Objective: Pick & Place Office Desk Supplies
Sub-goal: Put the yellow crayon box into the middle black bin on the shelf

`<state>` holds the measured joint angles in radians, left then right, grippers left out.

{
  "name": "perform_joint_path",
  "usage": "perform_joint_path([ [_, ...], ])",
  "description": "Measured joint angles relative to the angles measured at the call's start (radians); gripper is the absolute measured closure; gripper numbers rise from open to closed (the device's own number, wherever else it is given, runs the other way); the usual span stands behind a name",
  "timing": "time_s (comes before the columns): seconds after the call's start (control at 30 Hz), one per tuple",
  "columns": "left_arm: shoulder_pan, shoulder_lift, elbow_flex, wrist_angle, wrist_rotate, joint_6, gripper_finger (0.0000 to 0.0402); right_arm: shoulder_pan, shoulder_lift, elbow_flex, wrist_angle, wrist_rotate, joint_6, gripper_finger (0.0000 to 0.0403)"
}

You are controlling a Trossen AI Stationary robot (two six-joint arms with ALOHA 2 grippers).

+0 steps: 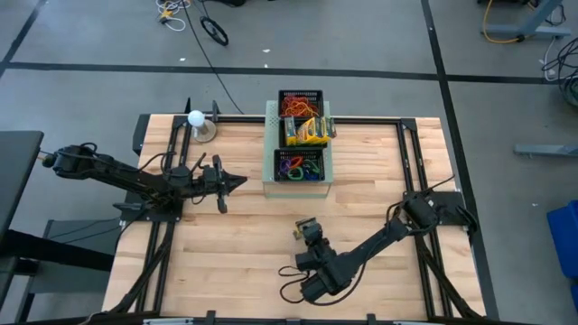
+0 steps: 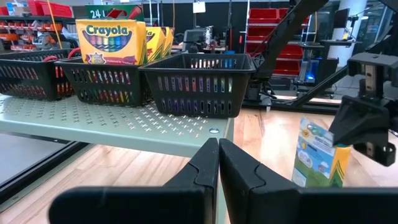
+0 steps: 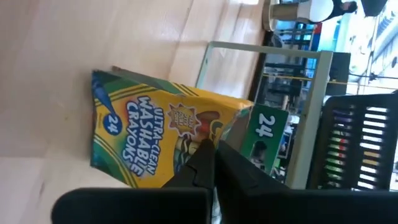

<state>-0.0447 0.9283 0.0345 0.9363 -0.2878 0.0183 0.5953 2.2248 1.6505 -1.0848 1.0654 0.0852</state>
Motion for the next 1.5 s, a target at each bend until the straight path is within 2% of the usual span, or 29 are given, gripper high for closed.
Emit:
perform_joint_path([
  [0.4, 0.000, 0.000, 0.000, 0.000, 0.000, 0.000, 0.0381, 0.002, -0.010, 0.002, 0.054, -0.076, 0.012, 0.0343],
  [0.73, 0.000, 0.000, 0.000, 0.000, 0.000, 0.000, 0.0381, 0.008, -0.017, 0.000, 0.099, -0.126, 0.017, 0.0273],
  [0.93, 0.000, 0.000, 0.000, 0.000, 0.000, 0.000, 0.0381, 0.008, -0.025, 0.000, 0.095, -0.168, 0.068, 0.0225],
  [1.17, 0.000, 0.000, 0.000, 0.001, 0.000, 0.000, 0.0381, 0.008, -0.086, -0.002, 0.088, -0.292, 0.185, 0.0171],
  [1.5, 0.000, 0.000, 0.000, 0.000, 0.000, 0.000, 0.0381, 0.006, -0.149, -0.002, 0.098, -0.314, 0.280, 0.0135],
])
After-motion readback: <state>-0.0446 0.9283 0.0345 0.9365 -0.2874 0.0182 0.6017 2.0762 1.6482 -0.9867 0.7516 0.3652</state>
